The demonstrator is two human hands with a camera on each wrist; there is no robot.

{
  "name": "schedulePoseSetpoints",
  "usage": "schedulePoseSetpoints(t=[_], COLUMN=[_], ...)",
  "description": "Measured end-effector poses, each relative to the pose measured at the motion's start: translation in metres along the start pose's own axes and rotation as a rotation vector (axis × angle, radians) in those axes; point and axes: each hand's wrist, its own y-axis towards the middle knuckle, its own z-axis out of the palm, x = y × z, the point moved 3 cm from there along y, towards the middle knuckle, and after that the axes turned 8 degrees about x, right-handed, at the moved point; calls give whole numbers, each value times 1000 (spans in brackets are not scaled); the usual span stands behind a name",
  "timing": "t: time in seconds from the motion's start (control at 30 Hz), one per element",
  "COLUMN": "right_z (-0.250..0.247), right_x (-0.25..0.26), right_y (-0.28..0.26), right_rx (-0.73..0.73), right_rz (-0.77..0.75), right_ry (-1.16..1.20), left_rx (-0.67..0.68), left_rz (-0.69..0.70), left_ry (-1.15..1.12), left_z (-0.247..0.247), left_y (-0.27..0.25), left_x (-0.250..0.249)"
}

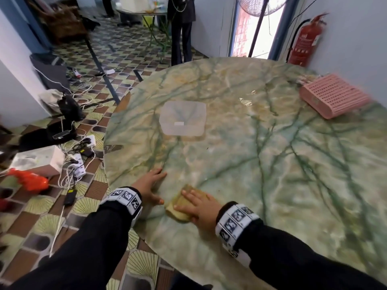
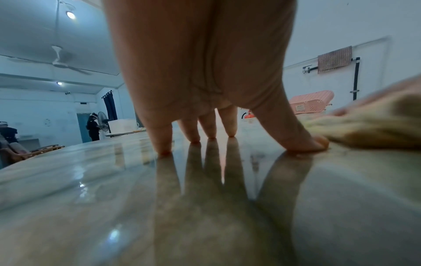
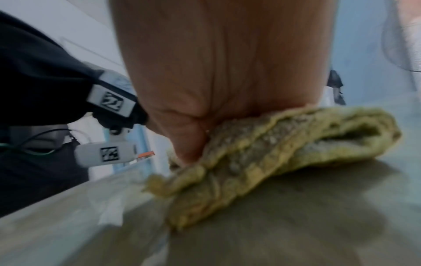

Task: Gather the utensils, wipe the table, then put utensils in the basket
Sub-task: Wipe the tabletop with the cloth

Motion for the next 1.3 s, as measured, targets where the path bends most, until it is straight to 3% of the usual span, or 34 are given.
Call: schedulePoseSetpoints(t=[0.17,0.37,0.47,0.57,0.7,0.77,0.93,1.03,1.17,1.3], right_z=[17,-3,-17,-36,-67,-81,-105,-102,-94,-105], right_x=[-38,-122,-136,-121,-73,-40,59,101,101,63], right_y=[-44,-44,-21,9,68,103,178,185,164,173], right_rx=[72,15,-40,-53,-91,-86,-53,10,25,-70], right_rz=[-14,283,384,460,483,450,312,244,272,548], right_ry=[25,124,145,215,247,267,236,220,271,378], left_rx=[-11,-2,35,41,-125,-147,-25,92,129,126], left_rz=[4,16,48,67,4,-4,57,125,200,274], left_ry=[17,21,-33,-124,-134,-65,69,133,258,211], left_z=[2,7,3,-17,-73,-100,-139,-147,-156,-157], left_y=[1,1,0,0,12,26,62,75,80,85], left_x=[4,11,19,37,82,109,167,186,205,218])
